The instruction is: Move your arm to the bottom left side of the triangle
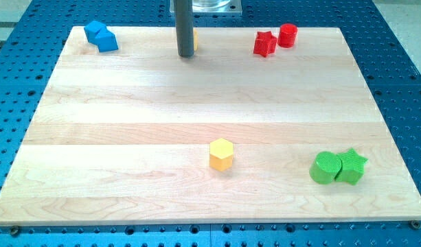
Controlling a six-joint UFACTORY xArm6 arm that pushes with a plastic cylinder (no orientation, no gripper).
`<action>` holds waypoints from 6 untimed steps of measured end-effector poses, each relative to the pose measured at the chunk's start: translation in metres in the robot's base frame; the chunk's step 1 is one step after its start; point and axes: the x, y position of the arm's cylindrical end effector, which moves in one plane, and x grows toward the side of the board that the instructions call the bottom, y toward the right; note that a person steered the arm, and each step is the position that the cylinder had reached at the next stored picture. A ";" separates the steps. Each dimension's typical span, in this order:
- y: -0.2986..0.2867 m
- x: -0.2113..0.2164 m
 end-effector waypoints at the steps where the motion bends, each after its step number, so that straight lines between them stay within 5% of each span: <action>1: 0.022 -0.021; 2: 0.033 -0.022; 5: -0.193 0.024; 6: -0.204 0.023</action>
